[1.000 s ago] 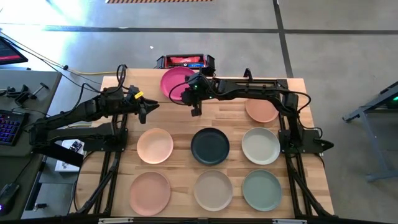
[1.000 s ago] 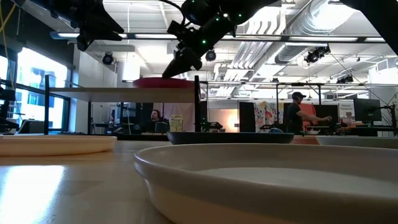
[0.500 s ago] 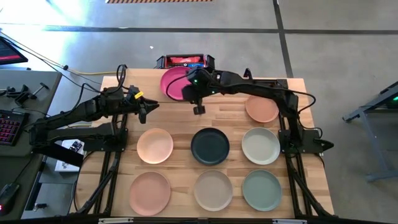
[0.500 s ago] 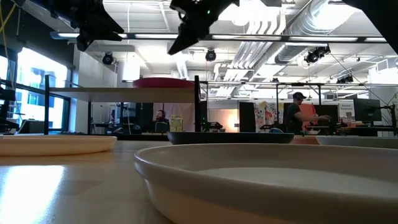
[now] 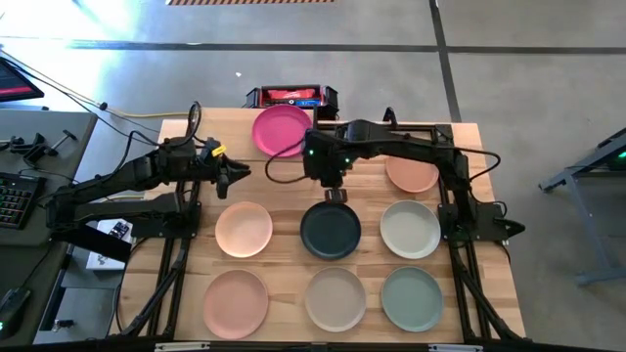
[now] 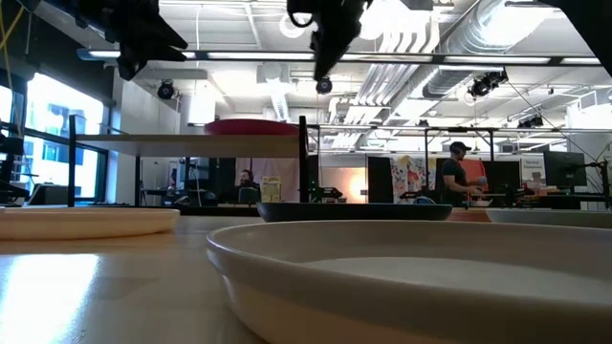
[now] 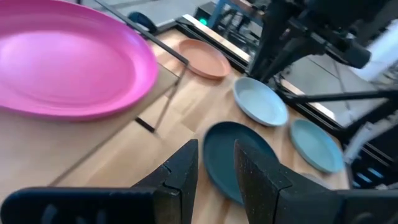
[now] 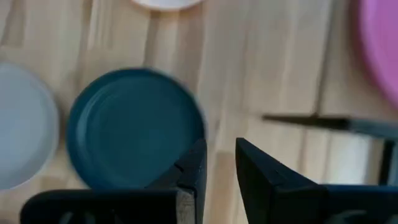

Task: Place and stack plates onto a shelf
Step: Stack the brown plate on top of the pink plate on the shelf

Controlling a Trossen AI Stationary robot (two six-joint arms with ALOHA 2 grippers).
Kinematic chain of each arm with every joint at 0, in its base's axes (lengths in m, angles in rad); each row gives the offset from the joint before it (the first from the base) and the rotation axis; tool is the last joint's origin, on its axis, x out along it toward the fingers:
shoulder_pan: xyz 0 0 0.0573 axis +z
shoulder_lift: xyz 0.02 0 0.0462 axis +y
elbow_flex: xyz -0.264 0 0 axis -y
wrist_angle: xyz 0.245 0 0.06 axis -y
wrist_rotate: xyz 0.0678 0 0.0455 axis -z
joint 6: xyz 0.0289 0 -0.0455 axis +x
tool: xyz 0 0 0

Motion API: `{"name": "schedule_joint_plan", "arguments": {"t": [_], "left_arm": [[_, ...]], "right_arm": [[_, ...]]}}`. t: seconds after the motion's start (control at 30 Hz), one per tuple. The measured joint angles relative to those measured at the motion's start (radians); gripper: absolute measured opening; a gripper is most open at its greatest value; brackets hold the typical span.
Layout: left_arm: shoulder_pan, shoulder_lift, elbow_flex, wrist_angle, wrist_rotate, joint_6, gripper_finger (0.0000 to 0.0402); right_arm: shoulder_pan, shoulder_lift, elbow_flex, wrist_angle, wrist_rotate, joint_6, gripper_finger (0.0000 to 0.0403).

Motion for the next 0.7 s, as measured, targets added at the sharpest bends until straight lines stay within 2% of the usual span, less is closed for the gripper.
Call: {"name": "schedule_joint_plan", "arguments": {"t": [0.27, 0.37, 0.53, 0.7], "left_arm": [[-0.045, 0.038, 0.0, 0.001, 0.057, -0.077, 0.0092], [-0.1, 0.065, 0.0, 0.001, 0.077, -0.099, 0.0092], [-0.211, 0.116, 0.0, -0.001, 0.169, -0.104, 0.0092], [-0.338, 0.167, 0.0, -0.006, 0.179, -0.104, 0.0092]], "right_arm": [[0.083, 0.0, 0.0, -0.104, -0.002, 0.182, 0.0064], [0.117, 0.001, 0.0, -0.114, -0.002, 0.241, 0.0064], [0.162, 0.001, -0.001, -0.119, -0.001, 0.277, 0.0064], [0.189, 0.001, -0.001, -0.12, 0.003, 0.332, 0.0064]]}}
